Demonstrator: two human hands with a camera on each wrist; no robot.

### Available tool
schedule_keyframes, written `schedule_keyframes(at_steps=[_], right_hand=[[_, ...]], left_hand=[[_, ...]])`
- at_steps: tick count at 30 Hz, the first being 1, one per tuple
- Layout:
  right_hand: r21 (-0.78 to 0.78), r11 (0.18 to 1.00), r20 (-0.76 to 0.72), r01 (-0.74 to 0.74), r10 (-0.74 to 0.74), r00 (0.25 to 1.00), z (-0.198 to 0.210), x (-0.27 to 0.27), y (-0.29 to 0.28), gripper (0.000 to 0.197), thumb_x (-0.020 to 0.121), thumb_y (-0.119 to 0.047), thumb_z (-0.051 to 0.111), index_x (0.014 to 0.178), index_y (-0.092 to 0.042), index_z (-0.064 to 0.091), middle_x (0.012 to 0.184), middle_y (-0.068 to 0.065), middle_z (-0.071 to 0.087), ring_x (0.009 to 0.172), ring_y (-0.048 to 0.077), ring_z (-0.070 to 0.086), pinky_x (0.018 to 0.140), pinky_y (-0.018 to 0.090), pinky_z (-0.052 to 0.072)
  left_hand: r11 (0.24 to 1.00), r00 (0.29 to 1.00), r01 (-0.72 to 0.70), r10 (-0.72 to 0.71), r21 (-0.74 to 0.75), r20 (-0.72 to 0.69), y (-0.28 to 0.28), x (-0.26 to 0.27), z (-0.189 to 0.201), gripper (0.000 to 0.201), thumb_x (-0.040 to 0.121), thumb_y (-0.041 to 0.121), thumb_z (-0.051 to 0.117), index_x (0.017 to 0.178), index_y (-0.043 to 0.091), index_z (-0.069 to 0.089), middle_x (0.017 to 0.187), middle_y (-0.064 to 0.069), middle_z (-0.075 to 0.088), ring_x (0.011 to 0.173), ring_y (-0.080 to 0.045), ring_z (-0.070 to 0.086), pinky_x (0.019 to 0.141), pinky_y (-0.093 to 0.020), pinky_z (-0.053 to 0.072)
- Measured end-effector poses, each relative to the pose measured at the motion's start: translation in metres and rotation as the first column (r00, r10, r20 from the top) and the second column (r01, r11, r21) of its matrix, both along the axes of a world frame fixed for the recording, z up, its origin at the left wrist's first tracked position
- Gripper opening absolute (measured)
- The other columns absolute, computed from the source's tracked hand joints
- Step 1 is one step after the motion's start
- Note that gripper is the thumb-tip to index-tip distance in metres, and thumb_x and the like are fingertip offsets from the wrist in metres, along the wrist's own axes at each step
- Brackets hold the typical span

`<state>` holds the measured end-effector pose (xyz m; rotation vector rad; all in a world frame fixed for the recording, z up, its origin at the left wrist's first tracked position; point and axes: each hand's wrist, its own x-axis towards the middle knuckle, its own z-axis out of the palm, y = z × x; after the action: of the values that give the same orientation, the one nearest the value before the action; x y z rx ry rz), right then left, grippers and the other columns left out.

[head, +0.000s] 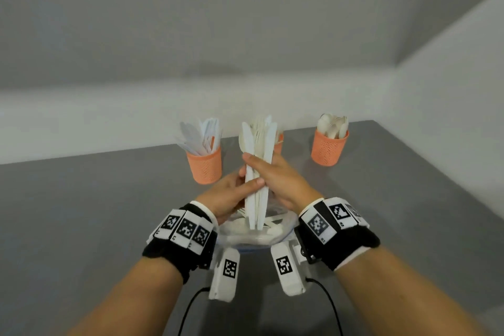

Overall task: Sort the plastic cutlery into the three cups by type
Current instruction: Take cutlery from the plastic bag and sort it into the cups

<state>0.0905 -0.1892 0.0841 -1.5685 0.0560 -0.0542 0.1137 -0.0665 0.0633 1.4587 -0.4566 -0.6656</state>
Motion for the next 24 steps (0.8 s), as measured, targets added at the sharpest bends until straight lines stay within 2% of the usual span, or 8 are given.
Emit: schedule_keyframes(at_steps=[2,5,8,12,15,18,21,24], right_hand=[[-0.004,1.0,-0.052,-0.021,0.021,0.998,0.003,0.002,0.009,0.013,0.092,-0.032,0.055,0.101,-0.024,0.061,0.09,-0.002,0.068,0.088,0.013,0.065,0.078,0.024,0.053],[-0.052,0.997,-0.131,-0.053,0.046,0.99,0.008,0.007,0.023,0.041,0.092,-0.044,0.05,0.129,-0.026,0.051,0.11,-0.011,0.061,0.099,0.004,0.057,0.075,0.014,0.044],[-0.068,0.996,-0.204,-0.056,0.041,0.978,0.01,0.011,0.032,0.051,0.09,-0.053,0.046,0.129,-0.021,0.053,0.111,-0.007,0.063,0.102,0.008,0.058,0.074,0.015,0.043],[-0.066,0.997,-0.164,-0.038,0.027,0.986,0.002,0.015,0.036,0.046,0.09,-0.052,0.049,0.121,-0.019,0.059,0.107,-0.004,0.068,0.101,0.011,0.064,0.086,0.025,0.05],[-0.014,0.987,-0.027,0.159,-0.159,0.987,-0.008,0.013,0.038,0.034,0.089,-0.035,0.06,0.097,-0.002,0.062,0.076,0.003,0.066,0.071,0.012,0.064,0.068,0.024,0.054],[-0.043,0.953,0.108,0.299,-0.293,0.95,-0.011,0.011,0.038,0.023,0.089,-0.019,0.061,0.077,0.001,0.059,0.062,0.009,0.058,0.052,0.009,0.054,0.053,0.018,0.048],[-0.031,0.937,0.132,0.347,-0.341,0.931,-0.005,0.015,0.035,0.02,0.093,-0.013,0.054,0.09,0.006,0.059,0.076,0.011,0.066,0.065,0.015,0.063,0.062,0.024,0.056],[0.066,0.932,0.11,0.356,-0.362,0.926,0.002,0.019,0.03,0.014,0.098,-0.012,0.043,0.101,-0.002,0.052,0.072,0.004,0.06,0.059,0.012,0.059,0.055,0.022,0.053]], left_hand=[[1.0,0.998,-0.002,0.001,-0.018,-0.064,0.008,0.004,0.0,0.026,0.086,0.023,0.058,0.108,0.011,0.056,0.081,0.0,0.073,0.079,-0.011,0.069,0.078,-0.026,0.056],[0.998,0.994,0.011,-0.018,-0.063,-0.109,0.019,0.009,0.004,0.018,0.094,0.01,0.044,0.102,0.001,0.057,0.061,0.001,0.071,0.059,-0.007,0.068,0.058,-0.018,0.054],[0.992,0.988,0.037,-0.054,-0.122,-0.141,0.023,0.011,0.005,0.023,0.095,0.004,0.037,0.11,-0.009,0.049,0.053,-0.001,0.066,0.049,-0.007,0.064,0.048,-0.017,0.05],[0.986,0.985,-0.01,-0.019,-0.164,-0.172,0.031,0.02,0.002,0.029,0.088,0.009,0.056,0.115,-0.003,0.053,0.082,-0.009,0.074,0.079,-0.017,0.071,0.066,-0.024,0.056],[0.984,0.987,-0.088,0.065,-0.153,-0.149,0.035,0.029,-0.001,0.037,0.084,0.01,0.06,0.119,0.001,0.055,0.098,-0.013,0.071,0.096,-0.025,0.068,0.08,-0.03,0.057],[0.981,0.988,-0.128,0.113,-0.146,-0.107,0.034,0.035,-0.002,0.028,0.085,0.01,0.062,0.112,0.004,0.06,0.094,-0.01,0.072,0.092,-0.023,0.068,0.077,-0.027,0.056],[0.974,0.985,-0.171,0.163,-0.148,-0.065,0.031,0.037,-0.003,0.026,0.086,0.012,0.059,0.111,0.006,0.061,0.092,-0.004,0.073,0.089,-0.017,0.069,0.076,-0.027,0.055],[0.972,0.978,-0.205,0.2,-0.114,-0.059,0.03,0.04,-0.002,0.018,0.088,0.011,0.054,0.104,0.003,0.059,0.071,0.001,0.071,0.065,-0.014,0.067,0.063,-0.027,0.054]])
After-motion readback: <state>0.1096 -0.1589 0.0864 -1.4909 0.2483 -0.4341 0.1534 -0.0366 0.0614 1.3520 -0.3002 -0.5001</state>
